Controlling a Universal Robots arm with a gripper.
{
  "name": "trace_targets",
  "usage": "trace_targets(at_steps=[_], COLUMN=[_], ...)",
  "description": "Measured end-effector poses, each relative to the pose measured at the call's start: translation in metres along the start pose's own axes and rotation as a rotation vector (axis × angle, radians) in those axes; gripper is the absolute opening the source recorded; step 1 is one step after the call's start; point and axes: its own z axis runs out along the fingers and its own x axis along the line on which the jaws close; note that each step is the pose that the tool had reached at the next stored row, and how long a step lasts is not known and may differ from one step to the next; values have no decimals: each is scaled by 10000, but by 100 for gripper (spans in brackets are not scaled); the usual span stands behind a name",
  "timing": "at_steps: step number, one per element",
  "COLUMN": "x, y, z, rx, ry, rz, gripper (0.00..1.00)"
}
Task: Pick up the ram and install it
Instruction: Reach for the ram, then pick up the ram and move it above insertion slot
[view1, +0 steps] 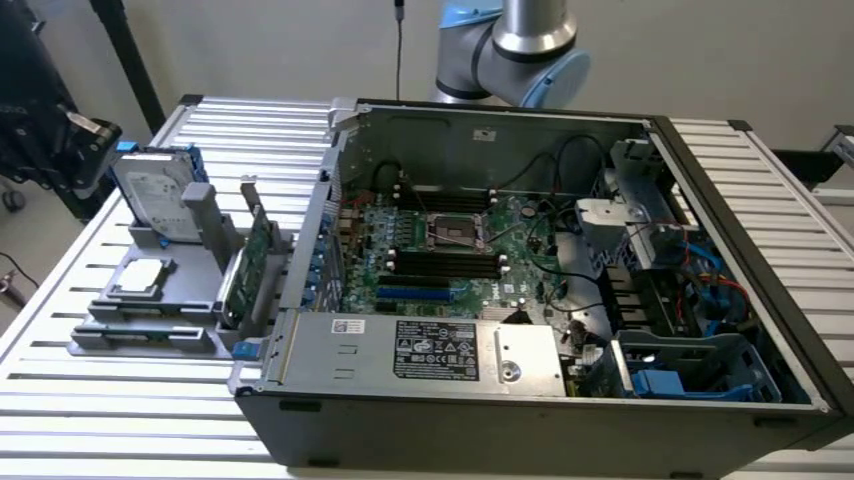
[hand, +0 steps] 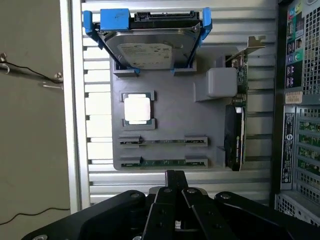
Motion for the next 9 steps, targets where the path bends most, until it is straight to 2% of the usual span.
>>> trace_targets(at_steps=[9], x=[0], y=[0], z=[0], rx=[-1], ry=[0], rz=[-33], gripper=[11])
